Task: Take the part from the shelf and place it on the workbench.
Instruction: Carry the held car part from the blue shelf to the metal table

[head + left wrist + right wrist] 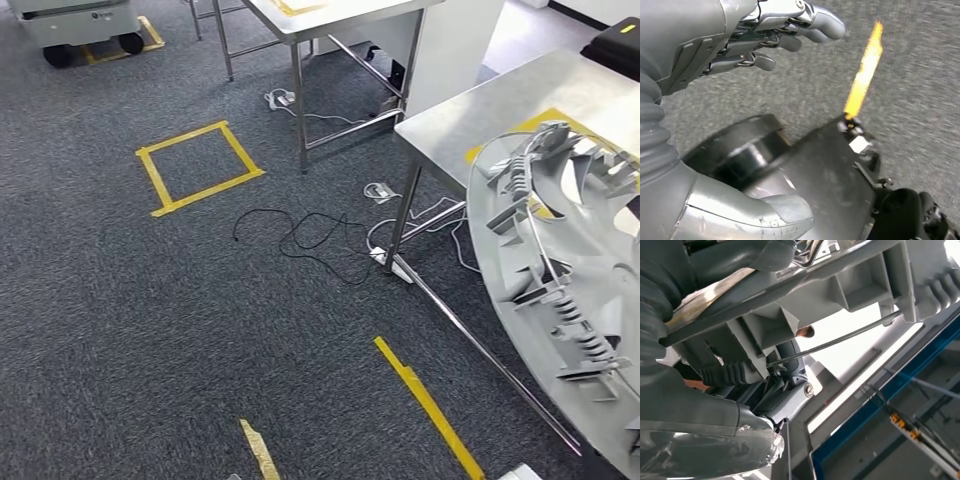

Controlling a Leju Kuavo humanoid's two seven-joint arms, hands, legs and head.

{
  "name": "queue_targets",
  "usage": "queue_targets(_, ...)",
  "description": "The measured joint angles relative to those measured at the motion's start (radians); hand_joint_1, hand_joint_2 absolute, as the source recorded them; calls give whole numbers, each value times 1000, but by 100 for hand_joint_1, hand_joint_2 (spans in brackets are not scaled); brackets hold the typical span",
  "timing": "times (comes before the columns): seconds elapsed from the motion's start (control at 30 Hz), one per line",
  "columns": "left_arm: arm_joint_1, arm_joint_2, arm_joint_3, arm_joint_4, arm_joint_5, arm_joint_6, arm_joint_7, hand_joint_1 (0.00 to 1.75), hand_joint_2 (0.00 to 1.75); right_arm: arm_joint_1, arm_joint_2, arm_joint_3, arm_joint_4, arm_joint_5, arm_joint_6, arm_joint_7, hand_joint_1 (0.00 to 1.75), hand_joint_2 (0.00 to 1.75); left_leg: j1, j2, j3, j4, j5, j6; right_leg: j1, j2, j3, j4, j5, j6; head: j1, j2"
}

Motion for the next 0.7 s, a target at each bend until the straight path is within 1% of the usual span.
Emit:
queue_targets(0.03, 1, 0, 0, 0, 0, 0, 0, 0, 175, -1, 0, -1, 0, 0, 0, -1, 175, 175, -1, 13, 0, -1, 0, 1, 0, -28, -28, 61, -33, 4, 3, 0)
queue_targets(0.07, 3, 0, 1, 0, 0, 0, 0, 0, 175, -3, 0, -1, 0, 0, 0, -2, 175, 175, -2, 28, 0, 0, -1, 2, -2, -44, -60, 128, -64, 8, 5, 0)
queue_targets(0.1, 5, 1, 1, 0, 0, 0, 0, 0, 175, -4, 0, -3, 0, 0, 0, -2, 175, 175, -2, 43, 0, 0, -2, 2, -4, -51, -83, 179, -82, 12, 4, 0)
queue_targets(0.13, 5, 1, 1, 0, 0, 0, 0, 0, 175, -4, 0, -4, 0, 0, 0, -2, 175, 175, -2, 57, 0, 0, -3, 1, -6, -56, -91, 199, -81, 16, 4, 0)
queue_targets(0.17, 5, 1, 2, 0, 0, 0, 0, 0, 175, -3, 0, -6, 0, 0, 0, -1, 175, 175, -2, 71, 1, 1, -5, 0, -8, -61, -79, 178, -62, 18, 5, 0)
queue_targets(0.2, 4, 1, 2, 0, 0, 0, 0, 0, 175, -3, 0, -7, 0, 0, 0, -1, 175, 175, -2, 82, 4, 1, -7, -2, -9, -71, -44, 118, -29, 20, 4, 0)
queue_targets(0.23, 4, 0, 2, 0, 0, 0, 0, 0, 175, -3, 0, -8, -1, 0, 0, -1, 175, 175, -3, 93, 8, 1, -9, -6, -9, -94, -2, 43, -1, 21, 5, 0)
queue_targets(0.27, 3, 0, 2, 0, 0, 0, 0, 0, 175, -4, 0, -9, -1, 0, 0, -2, 175, 175, -5, 102, 11, 2, -12, -10, -8, -117, 34, -22, 19, 18, 5, 0)
queue_targets(0.3, 3, 1, 2, 0, 0, 0, 0, 0, 175, -4, 0, -9, -1, 0, 0, -3, 175, 175, -8, 110, 15, 4, -15, -15, -6, -132, 59, -66, 28, 13, 4, 0)
queue_targets(0.33, 3, 2, 2, 0, 0, 0, 0, 0, 175, -4, 0, -10, -1, 0, 0, -4, 175, 175, -12, 117, 17, 5, -17, -19, -4, -140, 68, -83, 27, 6, 4, 0)
queue_targets(0.4, 3, 2, 3, 0, 0, 0, 0, 0, 175, -2, 0, -9, -2, 0, 0, -8, 175, 175, -13, 132, 20, 6, -19, -27, -2, -118, 67, -83, 30, -8, 2, 0)
queue_targets(0.43, 2, 2, 3, 0, 0, 1, 0, 0, 175, -1, 0, -8, -2, 0, 0, -11, 175, 175, -10, 124, 20, 10, -26, -33, -4, -108, 67, -84, 32, -14, 2, 0)
queue_targets(0.47, 1, 2, 3, 0, 0, 1, 0, 0, 175, 1, 0, -6, -2, 0, 0, -13, 175, 175, -8, 105, 14, 29, -43, -39, -5, -98, 67, -85, 35, -20, 1, 0)
queue_targets(0.5, 0, 2, 3, 0, -1, 1, 0, 0, 175, 1, 0, -4, -2, 0, 0, -15, 175, 175, -5, 80, -3, 69, -71, -44, -7, -89, 69, -87, 37, -26, -1, 0)
queue_targets(0.53, 0, 2, 4, 0, -1, 2, 0, 0, 175, 1, 0, -3, -2, 0, 0, -16, 175, 175, -4, 53, -30, 131, -105, -46, -7, -81, 68, -87, 39, -31, -4, 0)
queue_targets(0.57, 1, 2, 4, 0, -1, 2, 0, 0, 175, 1, 0, -2, -1, 0, 0, -18, 175, 175, -3, 38, -65, 203, -138, -46, -6, -72, 67, -87, 39, -34, -6, 0)
queue_targets(0.6, 3, 3, 5, 0, -2, 3, 0, 0, 175, 1, 0, -2, -1, 0, 0, -20, 175, 175, -4, 33, -97, 266, -159, -45, -4, -63, 67, -87, 39, -36, -8, 0)
queue_targets(0.63, 4, 4, 5, 0, -2, 4, 0, 0, 175, 1, 0, -2, -1, 0, 0, -22, 175, 175, -4, 31, -118, 301, -160, -42, -2, -55, 67, -87, 39, -37, -9, 0)
queue_targets(0.67, 4, 4, 5, 0, -2, 4, 0, 0, 175, 1, 0, -2, -1, 0, 0, -25, 175, 175, -4, 30, -122, 300, -142, -38, 1, -47, 68, -87, 39, -38, -9, 0)
queue_targets(0.7, 4, 5, 6, 0, -2, 4, 0, 0, 175, 2, 0, -2, -1, 0, 0, -28, 175, 175, -6, 30, -106, 256, -104, -31, 4, -41, 71, -87, 38, -39, -10, 0)
